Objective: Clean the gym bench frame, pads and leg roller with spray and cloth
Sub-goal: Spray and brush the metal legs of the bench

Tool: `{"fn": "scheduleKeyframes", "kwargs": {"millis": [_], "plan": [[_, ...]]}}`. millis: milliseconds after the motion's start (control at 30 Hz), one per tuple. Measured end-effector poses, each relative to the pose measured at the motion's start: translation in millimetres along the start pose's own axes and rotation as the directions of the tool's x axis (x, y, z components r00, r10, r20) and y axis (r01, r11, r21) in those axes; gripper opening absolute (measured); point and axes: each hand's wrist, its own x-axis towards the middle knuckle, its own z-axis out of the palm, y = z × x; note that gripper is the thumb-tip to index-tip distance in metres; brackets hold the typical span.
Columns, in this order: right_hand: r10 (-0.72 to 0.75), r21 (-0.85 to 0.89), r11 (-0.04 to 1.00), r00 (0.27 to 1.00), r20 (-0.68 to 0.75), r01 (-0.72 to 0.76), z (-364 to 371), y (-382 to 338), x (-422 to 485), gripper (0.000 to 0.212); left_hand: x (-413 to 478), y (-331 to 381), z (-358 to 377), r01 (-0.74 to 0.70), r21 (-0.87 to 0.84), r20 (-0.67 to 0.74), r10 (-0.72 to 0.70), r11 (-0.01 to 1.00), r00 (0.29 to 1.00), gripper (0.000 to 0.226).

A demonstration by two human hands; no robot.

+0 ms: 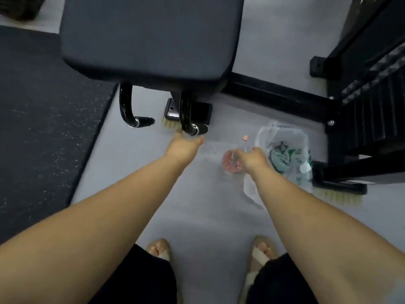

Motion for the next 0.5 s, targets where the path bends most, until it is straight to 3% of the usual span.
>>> {"fn": "scheduleKeyframes", "kwargs": {"millis": [100,233,300,367,433,500], "plan": [[-0.018,0.041,0.999,0.997,0.078,0.015,29,21,34,0.035,29,-27,6,-0.164,0.001,-0.017,0.164,0.986,0.986,0.049],[-0.186,-0.150,0.973,0.980,-0.070,0.174,41,38,62,0.019,50,-49,3,-0.269,-0.073,0.019,0.271,0.960,0.962,0.039],[-0.263,-0.182,0.952,0.962,-0.072,0.247,37,36,61,0.022,53,-55,2,-0.271,-0.114,0.013,0.274,0.956,0.962,0.037],[-0.303,-0.230,0.930,0.952,-0.038,0.286,33,29,53,0.019,46,-60,1,-0.166,-0.132,0.082,0.177,0.977,0.981,0.043],[-0.315,-0.220,0.925,0.949,0.018,0.311,23,16,41,0.013,38,-72,2,-0.125,0.022,0.257,0.115,0.992,0.960,0.056],[-0.329,-0.129,0.932,0.939,0.097,0.340,9,-1,24,0.007,33,-76,9,-0.205,0.248,0.388,0.097,0.947,0.917,0.081]]}}
